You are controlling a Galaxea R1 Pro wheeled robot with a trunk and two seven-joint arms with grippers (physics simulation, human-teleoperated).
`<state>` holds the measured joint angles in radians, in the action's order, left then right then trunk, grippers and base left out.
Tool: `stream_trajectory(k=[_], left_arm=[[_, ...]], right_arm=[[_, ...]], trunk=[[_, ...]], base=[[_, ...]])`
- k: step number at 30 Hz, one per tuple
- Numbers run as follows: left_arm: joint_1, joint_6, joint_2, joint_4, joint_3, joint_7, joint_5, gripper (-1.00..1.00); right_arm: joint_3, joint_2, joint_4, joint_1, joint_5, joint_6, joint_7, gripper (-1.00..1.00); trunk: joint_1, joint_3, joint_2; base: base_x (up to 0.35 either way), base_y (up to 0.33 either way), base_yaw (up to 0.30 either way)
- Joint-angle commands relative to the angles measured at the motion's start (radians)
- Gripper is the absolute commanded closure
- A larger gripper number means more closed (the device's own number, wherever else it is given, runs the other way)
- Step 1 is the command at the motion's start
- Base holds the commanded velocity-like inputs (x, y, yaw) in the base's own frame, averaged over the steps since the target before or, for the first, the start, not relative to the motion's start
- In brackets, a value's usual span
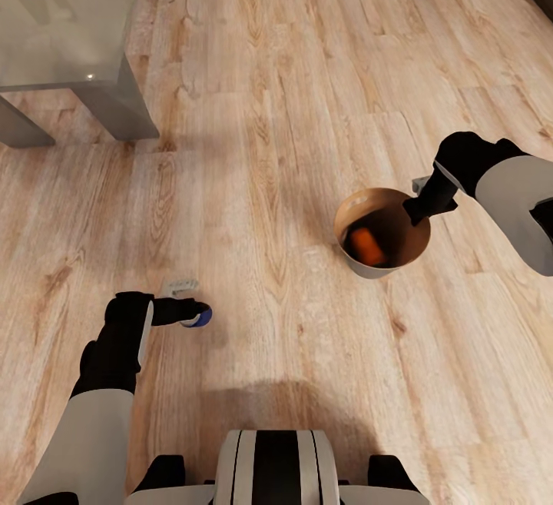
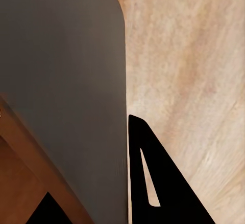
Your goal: Put the three can of soda from the living room inside the tash can in the kitchen.
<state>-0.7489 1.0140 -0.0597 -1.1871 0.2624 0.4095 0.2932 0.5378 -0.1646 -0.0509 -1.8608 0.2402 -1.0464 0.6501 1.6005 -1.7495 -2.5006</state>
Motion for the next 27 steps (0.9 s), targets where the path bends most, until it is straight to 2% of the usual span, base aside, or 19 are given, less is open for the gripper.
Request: stream_trajectory(k=[1, 6, 13, 14, 22, 27], left_arm=[[0.0, 0.0, 0.0, 0.0, 0.0, 0.0, 0.0, -1.0], [-0.001, 0.001, -0.001, 0.001, 0.0, 0.0, 0.0, -1.0], [-0.001, 0.001, 0.0, -0.004, 0.0, 0.0, 0.0, -1.0], [-0.001, 0.001, 0.001, -0.006, 0.0, 0.0, -0.001, 1.0], [0.0, 0.001, 0.0, -0.014, 0.0, 0.004, -0.002, 1.0], [-0.001, 0.002, 0.0, -0.013, 0.0, 0.003, 0.003, 1.0]], right_arm=[[-0.011, -0.001, 0.0, 0.003, -0.006, -0.001, 0.003, 1.0], [-0.011, 0.0, 0.0, 0.004, -0.006, -0.001, 0.003, 1.0], [-0.012, -0.001, 0.0, 0.004, -0.006, -0.001, 0.003, 1.0], [-0.012, -0.001, 0.0, 0.004, -0.006, -0.001, 0.003, 1.0], [-0.012, -0.003, 0.0, 0.005, -0.006, -0.001, 0.003, 1.0], [-0.013, -0.006, 0.0, 0.005, -0.006, -0.001, 0.003, 1.0]], trunk=[[0.001, -0.005, 0.0], [0.003, -0.026, -0.001], [0.003, -0.029, -0.001], [0.003, -0.03, -0.001], [0.003, -0.033, -0.001], [0.001, -0.014, 0.0]], base=[[0.0, 0.0, 0.0], [0.0, 0.0, 0.0], [0.0, 0.0, 0.0], [0.0, 0.0, 0.0], [0.0, 0.0, 0.0], [0.0, 0.0, 0.0]])
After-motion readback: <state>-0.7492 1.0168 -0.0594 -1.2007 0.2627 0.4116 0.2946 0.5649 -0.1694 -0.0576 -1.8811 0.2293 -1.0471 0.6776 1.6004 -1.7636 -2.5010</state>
